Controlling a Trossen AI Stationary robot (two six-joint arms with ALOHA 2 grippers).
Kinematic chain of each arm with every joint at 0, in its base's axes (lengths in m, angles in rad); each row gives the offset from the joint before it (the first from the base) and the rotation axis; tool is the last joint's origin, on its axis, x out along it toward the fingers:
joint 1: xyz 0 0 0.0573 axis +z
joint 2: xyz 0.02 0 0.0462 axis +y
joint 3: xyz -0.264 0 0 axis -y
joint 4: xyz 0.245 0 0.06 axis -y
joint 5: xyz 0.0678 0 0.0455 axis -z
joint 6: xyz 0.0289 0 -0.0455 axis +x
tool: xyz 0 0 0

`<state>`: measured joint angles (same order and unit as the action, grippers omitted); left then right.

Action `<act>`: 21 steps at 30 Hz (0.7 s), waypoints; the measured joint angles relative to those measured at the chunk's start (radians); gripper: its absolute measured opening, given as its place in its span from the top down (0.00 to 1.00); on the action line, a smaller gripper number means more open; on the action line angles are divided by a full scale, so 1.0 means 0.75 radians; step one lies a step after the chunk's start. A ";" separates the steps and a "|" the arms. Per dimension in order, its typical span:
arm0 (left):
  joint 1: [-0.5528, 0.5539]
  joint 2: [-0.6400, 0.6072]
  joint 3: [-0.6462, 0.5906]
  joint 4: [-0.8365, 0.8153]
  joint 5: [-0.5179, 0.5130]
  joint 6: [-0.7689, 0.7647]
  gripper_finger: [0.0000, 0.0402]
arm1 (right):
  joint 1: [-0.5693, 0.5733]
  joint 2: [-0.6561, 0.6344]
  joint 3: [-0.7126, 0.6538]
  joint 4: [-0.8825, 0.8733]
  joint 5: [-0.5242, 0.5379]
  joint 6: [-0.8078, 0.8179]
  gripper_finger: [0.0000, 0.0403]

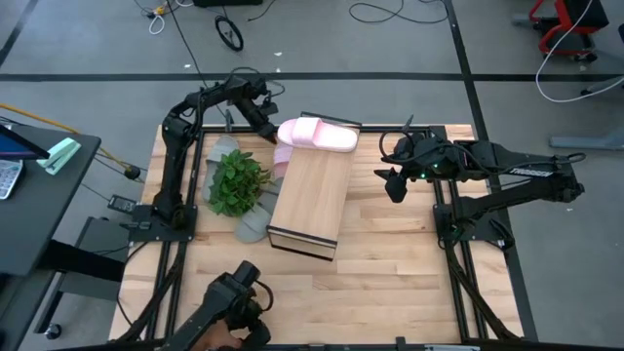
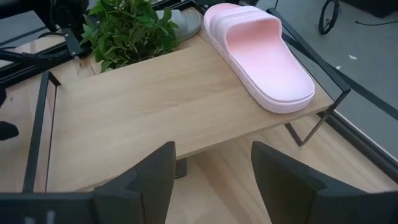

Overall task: Pick and place slides into the shelf
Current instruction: Put the pink slide on the shelf

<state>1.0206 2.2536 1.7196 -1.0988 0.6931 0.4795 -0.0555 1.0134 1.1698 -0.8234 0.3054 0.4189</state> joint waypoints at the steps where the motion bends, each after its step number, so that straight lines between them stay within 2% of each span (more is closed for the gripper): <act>1: -0.002 0.000 -0.023 -0.001 0.013 0.005 0.51 | 0.000 0.000 0.000 0.000 0.000 0.000 0.46; 10: -0.012 0.000 -0.102 0.043 0.053 0.039 0.51 | 0.000 0.001 0.000 0.000 0.000 0.000 0.46; 21: -0.020 0.000 -0.102 0.216 0.051 -0.069 0.50 | 0.000 0.001 0.000 0.000 0.000 0.041 0.46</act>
<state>1.0054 2.2536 1.6428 -0.9369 0.7311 0.4274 -0.0555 1.0138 1.1698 -0.8233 0.3054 0.4500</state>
